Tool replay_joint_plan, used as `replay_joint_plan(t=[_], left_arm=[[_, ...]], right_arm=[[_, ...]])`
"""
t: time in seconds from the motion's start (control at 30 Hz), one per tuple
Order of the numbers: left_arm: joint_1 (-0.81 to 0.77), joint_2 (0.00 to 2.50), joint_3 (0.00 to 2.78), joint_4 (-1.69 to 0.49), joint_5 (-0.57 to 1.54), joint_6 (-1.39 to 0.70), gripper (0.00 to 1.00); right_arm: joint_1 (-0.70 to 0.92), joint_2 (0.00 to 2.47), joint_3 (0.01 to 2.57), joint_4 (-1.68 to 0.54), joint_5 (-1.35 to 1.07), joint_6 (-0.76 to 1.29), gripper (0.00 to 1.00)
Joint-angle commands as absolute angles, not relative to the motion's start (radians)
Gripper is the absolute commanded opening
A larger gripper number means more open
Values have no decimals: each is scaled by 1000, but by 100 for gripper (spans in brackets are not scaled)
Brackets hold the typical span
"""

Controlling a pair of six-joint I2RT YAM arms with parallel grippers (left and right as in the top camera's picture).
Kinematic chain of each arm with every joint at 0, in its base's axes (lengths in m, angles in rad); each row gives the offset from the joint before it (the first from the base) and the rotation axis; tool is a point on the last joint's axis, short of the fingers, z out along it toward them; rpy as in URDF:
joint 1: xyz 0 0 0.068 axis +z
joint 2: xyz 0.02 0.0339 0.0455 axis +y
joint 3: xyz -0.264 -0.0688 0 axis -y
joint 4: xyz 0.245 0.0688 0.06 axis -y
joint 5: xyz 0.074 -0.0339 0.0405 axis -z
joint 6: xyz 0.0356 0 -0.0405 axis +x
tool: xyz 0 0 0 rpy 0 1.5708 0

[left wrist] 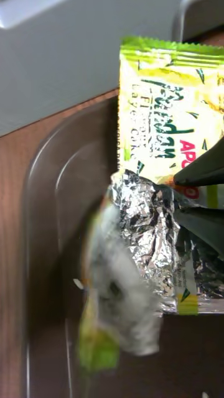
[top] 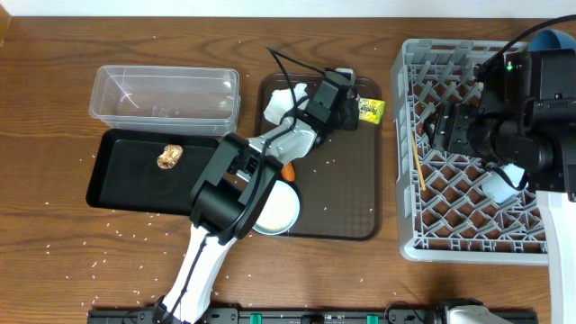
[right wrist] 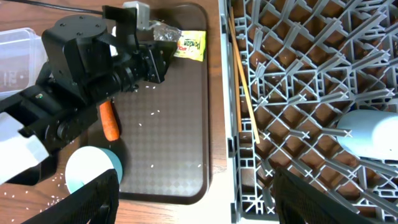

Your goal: Sort waste into correct bins and load items into the dishwasher rack

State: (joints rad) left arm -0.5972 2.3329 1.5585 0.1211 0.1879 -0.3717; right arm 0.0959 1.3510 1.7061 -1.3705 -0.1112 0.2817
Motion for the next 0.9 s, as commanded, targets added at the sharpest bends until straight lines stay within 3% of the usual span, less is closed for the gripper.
replay_joint_plan(t=[0.0, 0.27, 0.5, 0.57, 0.6, 0.7, 0.87], left_arm=[[-586, 2340, 1559, 15, 191, -306, 12], [-482, 2282, 1559, -329, 138, -299, 6], [-435, 2152, 1559, -369, 206, -282, 9], [-448, 2141, 1559, -338, 237, -281, 17], [-459, 2139, 1559, -310, 250, -281, 29], [-488, 2144, 1559, -226, 220, -277, 51], [-514, 2169, 1559, -93, 141, -259, 62]], right_arm=[[99, 1355, 1706, -1374, -105, 291, 73], [99, 1355, 1706, -1377, -105, 291, 72], [99, 1355, 1706, -1377, -105, 291, 73], [99, 1355, 1706, -1377, -105, 291, 73], [99, 1355, 1706, -1376, -105, 291, 73], [99, 1355, 1706, -1376, -105, 291, 73], [99, 1355, 1706, -1375, -105, 291, 74]])
